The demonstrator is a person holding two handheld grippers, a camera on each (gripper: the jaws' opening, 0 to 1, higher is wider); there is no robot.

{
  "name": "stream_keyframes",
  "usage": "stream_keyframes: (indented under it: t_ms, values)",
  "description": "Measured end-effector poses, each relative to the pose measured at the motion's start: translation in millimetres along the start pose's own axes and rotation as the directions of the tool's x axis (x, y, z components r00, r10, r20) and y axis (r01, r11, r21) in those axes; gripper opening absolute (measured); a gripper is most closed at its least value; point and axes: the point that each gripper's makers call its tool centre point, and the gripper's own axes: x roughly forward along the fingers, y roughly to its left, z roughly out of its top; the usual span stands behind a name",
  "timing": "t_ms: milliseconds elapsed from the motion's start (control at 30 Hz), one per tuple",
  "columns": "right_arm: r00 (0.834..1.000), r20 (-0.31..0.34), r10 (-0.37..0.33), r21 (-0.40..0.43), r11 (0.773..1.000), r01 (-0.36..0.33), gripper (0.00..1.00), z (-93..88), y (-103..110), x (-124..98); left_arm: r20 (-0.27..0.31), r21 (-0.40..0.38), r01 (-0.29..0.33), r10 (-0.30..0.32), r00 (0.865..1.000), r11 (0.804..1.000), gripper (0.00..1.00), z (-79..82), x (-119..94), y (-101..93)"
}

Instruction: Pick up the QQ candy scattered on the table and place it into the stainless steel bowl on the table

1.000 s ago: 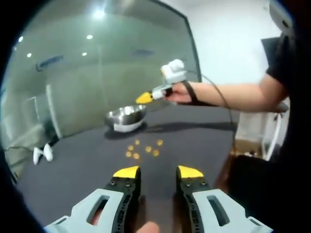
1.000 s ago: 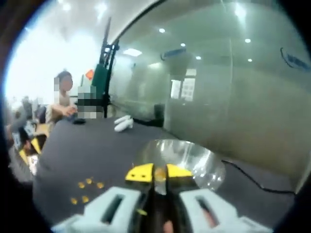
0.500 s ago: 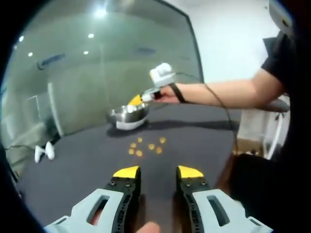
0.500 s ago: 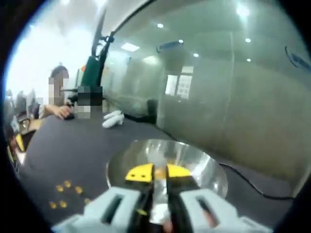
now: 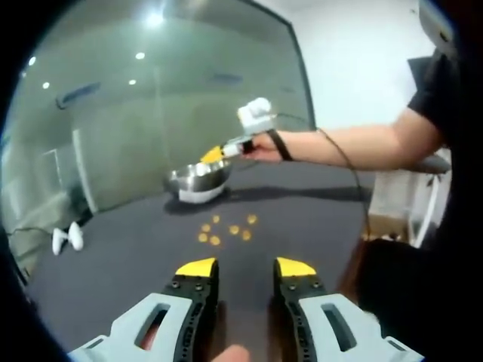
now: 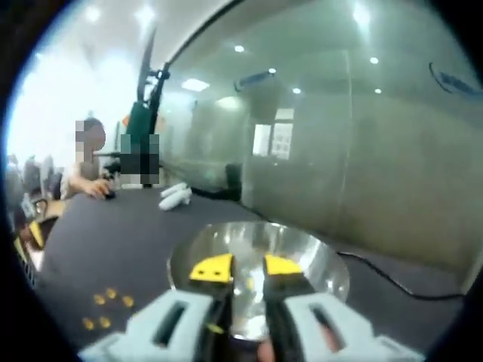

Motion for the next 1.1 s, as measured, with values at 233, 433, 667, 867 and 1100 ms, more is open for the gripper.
stream_keyframes:
  t_ms: [233, 433, 667, 867, 1100]
  values:
    - [1.000, -0.006, 0.002, -0.007, 1.000, -0.002, 0.15, -2.8, 10, -6, 0.000, 0.012, -0.011, 0.011, 1.000, 1.000, 0.31, 1.1, -2, 3.1]
    - [1.000, -0.015, 0.020, -0.018, 1.000, -0.020, 0.16, -5.1, 21, -21, 0.002, 0.005, -0.018, 0.018, 1.000, 1.000, 0.31, 1.0, -4, 5.9]
    - [0.997, -0.013, 0.072, -0.020, 0.997, -0.072, 0.17, -7.1, 36, -53, 0.012, 0.007, -0.028, 0.028, 1.000, 1.000, 0.31, 3.1, -4, 5.1]
    - [0.996, 0.003, 0.092, -0.030, 0.995, -0.092, 0.18, -13.4, 55, -95, 0.016, -0.006, -0.043, 0.043, 0.999, 0.999, 0.31, 3.3, -5, 9.8]
    - [0.992, 0.017, 0.125, 0.005, 0.992, -0.125, 0.18, -36.8, 86, -142, 0.021, -0.001, -0.034, 0.034, 0.999, 0.999, 0.31, 4.8, -3, 6.7]
